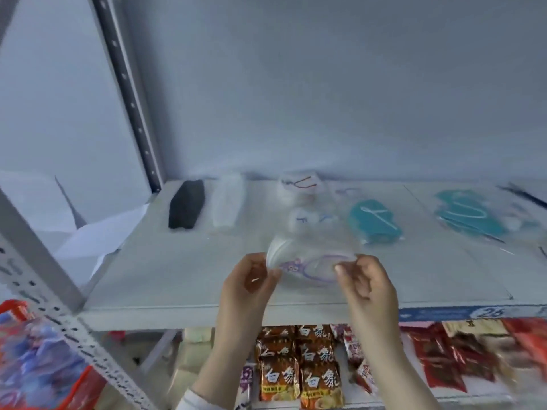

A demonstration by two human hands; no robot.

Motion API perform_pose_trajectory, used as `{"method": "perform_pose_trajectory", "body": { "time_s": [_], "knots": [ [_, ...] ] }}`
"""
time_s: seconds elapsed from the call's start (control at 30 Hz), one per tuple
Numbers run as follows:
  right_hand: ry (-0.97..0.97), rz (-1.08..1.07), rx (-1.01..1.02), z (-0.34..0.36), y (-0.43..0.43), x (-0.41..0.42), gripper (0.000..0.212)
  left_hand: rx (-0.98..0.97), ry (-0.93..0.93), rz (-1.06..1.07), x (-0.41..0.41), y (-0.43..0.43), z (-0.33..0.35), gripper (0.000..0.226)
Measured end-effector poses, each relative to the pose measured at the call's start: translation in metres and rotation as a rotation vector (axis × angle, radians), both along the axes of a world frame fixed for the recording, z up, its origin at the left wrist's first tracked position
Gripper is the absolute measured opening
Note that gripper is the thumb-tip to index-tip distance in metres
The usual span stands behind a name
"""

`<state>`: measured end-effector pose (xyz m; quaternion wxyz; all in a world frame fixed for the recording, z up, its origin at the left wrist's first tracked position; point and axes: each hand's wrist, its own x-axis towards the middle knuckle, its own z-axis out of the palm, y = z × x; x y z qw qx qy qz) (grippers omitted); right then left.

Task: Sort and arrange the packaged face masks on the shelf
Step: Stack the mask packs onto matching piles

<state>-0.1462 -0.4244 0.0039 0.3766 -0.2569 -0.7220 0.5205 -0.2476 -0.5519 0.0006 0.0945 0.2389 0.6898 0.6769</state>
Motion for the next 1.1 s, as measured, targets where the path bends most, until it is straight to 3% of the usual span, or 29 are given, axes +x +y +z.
{"method": "perform_pose_trajectory", "body": {
  "time_s": [0.2, 0.43, 0.5, 0.57, 0.67, 0.73, 0.8, 1.1],
  "knots": [
    [-0.051, -0.049, -0.088, -0.015, 0.037, 0.008, 0.006, -0.036, -0.042, -0.047, 0.003, 0.045, -0.016, 0.018],
    [-0.012, -0.132, 0.001, 0.045, 0.154, -0.019, 0.016, -0.068, 0.107, -0.075, -0.032, 0.159, 0.038, 0.016],
    [-0.063, -0.120, 0.013, 0.062, 0.200, -0.045, 0.009, -0.128, 0.087, -0.078, -0.064, 0.203, 0.054, 0.019],
    [-0.129, -0.083, -0.080, 0.069, 0.244, -0.079, 0.004, -0.218, 0.055, -0.072, -0.098, 0.243, 0.064, 0.026],
    [-0.161, -0.027, -0.420, 0.062, 0.294, -0.124, 0.007, -0.362, 0.014, -0.077, -0.139, 0.291, 0.068, 0.035],
    [-0.234, -0.044, -0.524, 0.048, 0.318, -0.147, 0.014, -0.524, 0.074, -0.075, -0.159, 0.312, 0.059, 0.042],
    [-0.303, -0.068, -0.516, 0.033, 0.334, -0.164, 0.004, -0.663, 0.141, -0.085, -0.173, 0.323, 0.047, 0.045],
    [-0.530, -0.156, -0.276, -0.004, 0.355, -0.188, 0.029, -0.963, 0.272, -0.117, -0.186, 0.337, 0.022, 0.039]
  ]
}}
